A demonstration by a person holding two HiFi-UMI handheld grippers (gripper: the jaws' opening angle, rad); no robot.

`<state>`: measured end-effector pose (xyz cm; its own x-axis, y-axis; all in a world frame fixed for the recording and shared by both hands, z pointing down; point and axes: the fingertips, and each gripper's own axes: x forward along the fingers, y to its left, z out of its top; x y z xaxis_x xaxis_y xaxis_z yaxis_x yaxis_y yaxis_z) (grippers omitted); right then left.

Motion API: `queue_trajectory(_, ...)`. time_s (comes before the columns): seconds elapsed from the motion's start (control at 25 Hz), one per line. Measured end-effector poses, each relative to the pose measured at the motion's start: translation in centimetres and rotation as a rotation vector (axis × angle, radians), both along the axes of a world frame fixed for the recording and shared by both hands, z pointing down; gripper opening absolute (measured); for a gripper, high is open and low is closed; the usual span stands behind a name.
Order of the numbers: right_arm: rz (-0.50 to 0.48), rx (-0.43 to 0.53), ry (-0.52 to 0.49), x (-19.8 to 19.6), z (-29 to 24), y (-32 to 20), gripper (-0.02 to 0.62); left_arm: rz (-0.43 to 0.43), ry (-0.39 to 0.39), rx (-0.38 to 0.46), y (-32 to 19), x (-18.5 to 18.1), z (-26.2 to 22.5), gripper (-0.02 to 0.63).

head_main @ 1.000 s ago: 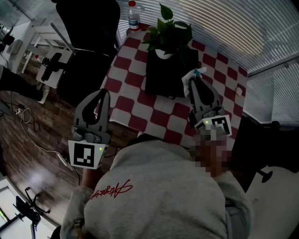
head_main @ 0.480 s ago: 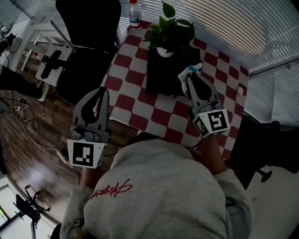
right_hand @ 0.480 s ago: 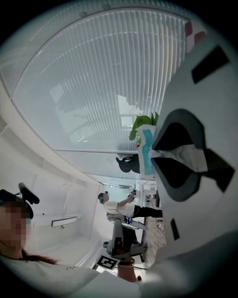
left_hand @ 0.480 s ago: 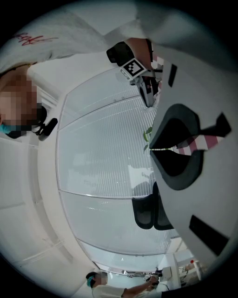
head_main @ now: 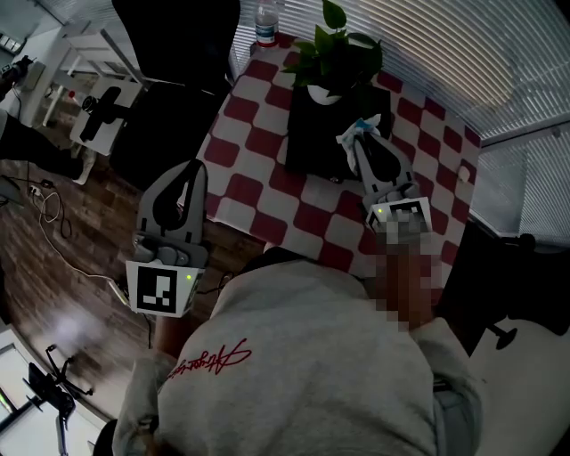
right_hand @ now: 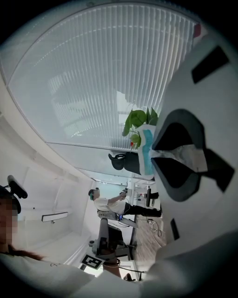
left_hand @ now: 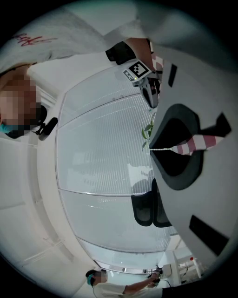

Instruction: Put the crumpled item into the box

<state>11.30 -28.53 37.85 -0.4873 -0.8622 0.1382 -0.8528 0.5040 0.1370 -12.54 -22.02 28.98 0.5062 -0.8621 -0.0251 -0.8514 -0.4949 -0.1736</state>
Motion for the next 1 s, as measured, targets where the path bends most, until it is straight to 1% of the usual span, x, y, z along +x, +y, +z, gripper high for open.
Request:
queue_trajectory(0.44,-0.04,-0.017,0.107,-1.0,2.1,-0.6,0.06,-0.011,0.003,0.007,0.2,-0.4,0.2,0.023)
queue_trajectory(0.56,-0.054,-0.02,0.122,-1.2,2.3,-0.7,0.06,-0.011,0.002,0.01,0.4,-0.2,0.2,0.023)
queue_trajectory(0.64,-0.062,-0.024,0.137,-1.2,2.7,-0.7,0.06,-0.013,-0.001,-0.002,0.5,-0.2,0.4,0.023)
queue_trajectory(0.72,-0.069,-0.026,0.167,-1.2,3.2,-0.8,0.06,-0.017,-0.003,-0.015,0.5,-0.2,0.5,0.023)
queue_trajectory(1.0,-0.118,-0.055,0.25,-1.8,4.7,-0.8,0.06,-0.024,-0.008,-0.014,0.7,-0.3,0.4,0.023)
